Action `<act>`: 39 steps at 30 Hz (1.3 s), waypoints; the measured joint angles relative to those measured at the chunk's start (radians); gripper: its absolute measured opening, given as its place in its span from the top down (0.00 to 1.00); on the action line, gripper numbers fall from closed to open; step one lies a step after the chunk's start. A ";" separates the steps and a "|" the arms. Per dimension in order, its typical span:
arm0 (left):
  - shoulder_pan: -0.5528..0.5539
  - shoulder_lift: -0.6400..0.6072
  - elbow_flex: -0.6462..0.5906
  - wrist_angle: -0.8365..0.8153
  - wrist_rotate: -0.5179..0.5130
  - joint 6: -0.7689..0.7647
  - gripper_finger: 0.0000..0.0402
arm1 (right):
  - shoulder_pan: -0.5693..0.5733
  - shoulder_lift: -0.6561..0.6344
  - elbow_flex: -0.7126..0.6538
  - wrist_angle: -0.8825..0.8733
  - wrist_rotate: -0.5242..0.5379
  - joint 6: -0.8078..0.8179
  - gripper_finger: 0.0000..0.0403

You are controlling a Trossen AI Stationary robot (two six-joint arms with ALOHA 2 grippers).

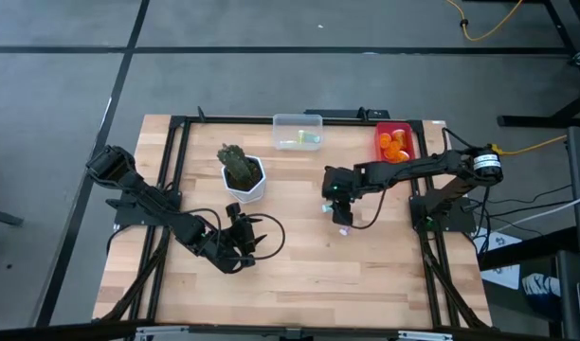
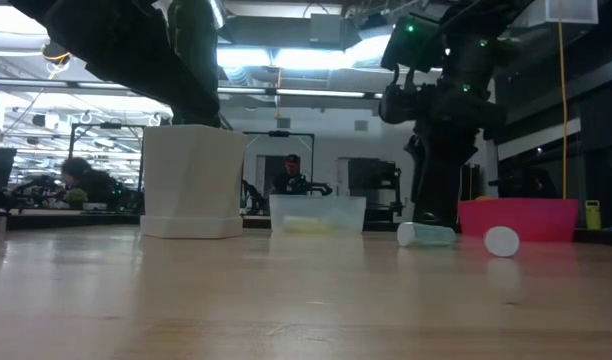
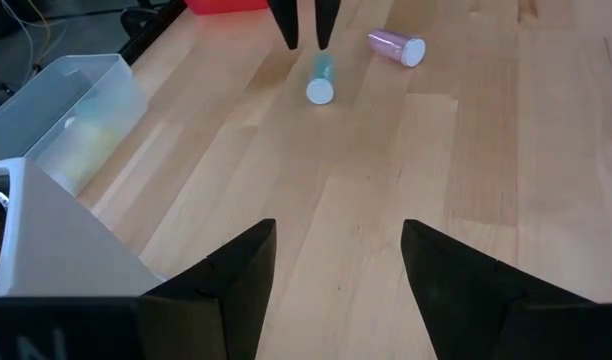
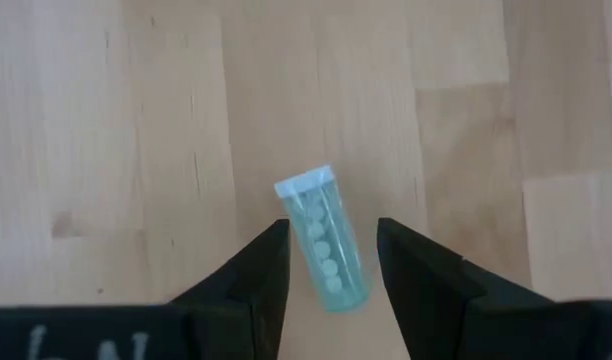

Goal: Pick and place medicine bottles into bin by pill shape (circle, oval)
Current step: Put the small green pill bottle into the white bin

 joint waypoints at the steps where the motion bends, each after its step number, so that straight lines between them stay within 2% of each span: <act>1: 0.000 0.000 0.000 0.000 0.000 0.000 0.47 | 0.000 0.000 0.000 0.004 0.000 -0.018 0.62; 9: 0.000 0.000 0.000 0.000 0.000 0.001 0.48 | 0.000 0.000 0.000 0.007 0.000 -0.008 0.60; 17: 0.000 0.000 0.000 0.000 0.000 0.003 0.47 | 0.000 0.000 0.000 0.007 0.001 0.009 0.39; 20: 0.000 0.000 0.000 0.000 0.000 0.003 0.48 | 0.000 0.000 -0.002 0.008 0.001 0.010 0.34; 27: 0.000 0.000 0.000 0.000 0.000 0.002 0.48 | 0.000 0.000 -0.075 0.031 0.003 -0.036 0.34; 39: 0.000 0.000 0.000 0.000 0.000 0.002 0.47 | 0.000 0.000 -0.228 0.280 0.002 -0.098 0.35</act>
